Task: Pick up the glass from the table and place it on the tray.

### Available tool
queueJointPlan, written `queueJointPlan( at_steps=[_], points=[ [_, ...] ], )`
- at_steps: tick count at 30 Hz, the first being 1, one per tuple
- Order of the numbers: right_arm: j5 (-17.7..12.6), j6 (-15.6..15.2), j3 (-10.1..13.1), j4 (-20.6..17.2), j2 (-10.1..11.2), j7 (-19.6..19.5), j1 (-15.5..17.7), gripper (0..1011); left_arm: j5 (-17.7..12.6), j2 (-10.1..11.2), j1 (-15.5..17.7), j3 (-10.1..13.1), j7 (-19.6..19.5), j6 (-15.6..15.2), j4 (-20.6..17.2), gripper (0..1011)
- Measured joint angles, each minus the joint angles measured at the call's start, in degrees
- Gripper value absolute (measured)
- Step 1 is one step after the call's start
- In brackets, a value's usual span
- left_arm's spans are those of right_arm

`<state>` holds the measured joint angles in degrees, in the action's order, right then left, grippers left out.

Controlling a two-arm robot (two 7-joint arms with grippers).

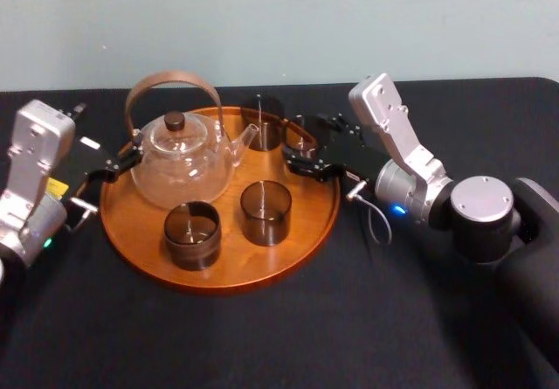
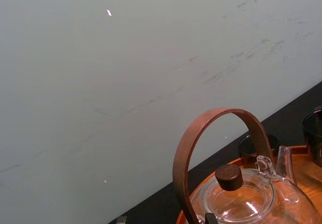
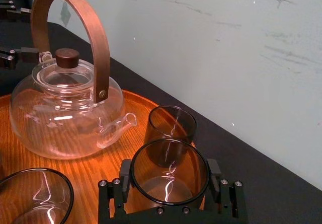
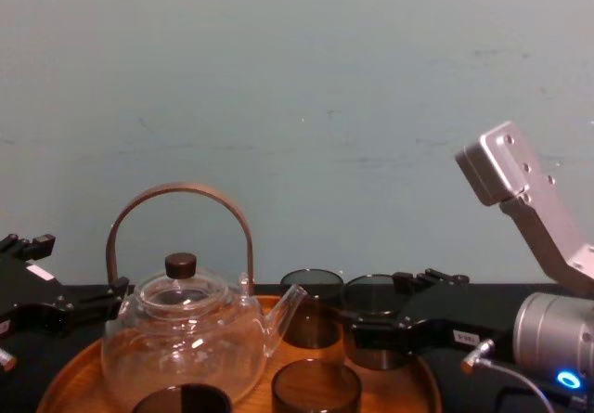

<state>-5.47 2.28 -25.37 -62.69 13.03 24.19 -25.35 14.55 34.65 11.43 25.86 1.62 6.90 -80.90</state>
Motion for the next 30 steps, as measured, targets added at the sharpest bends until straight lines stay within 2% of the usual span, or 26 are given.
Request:
queueJointPlan(
  at_steps=[12, 30],
  points=[
    [0.47, 1.14, -0.68, 2.83, -1.27, 0.28, -1.35, 925, 0.0, 0.0, 0.0, 0.0, 0.0, 0.0, 0.0, 1010],
    [0.99, 1.61, -1.33, 4.6, -2.09, 0.58, -1.76, 925, 0.0, 0.0, 0.0, 0.0, 0.0, 0.0, 0.0, 1010]
  ],
)
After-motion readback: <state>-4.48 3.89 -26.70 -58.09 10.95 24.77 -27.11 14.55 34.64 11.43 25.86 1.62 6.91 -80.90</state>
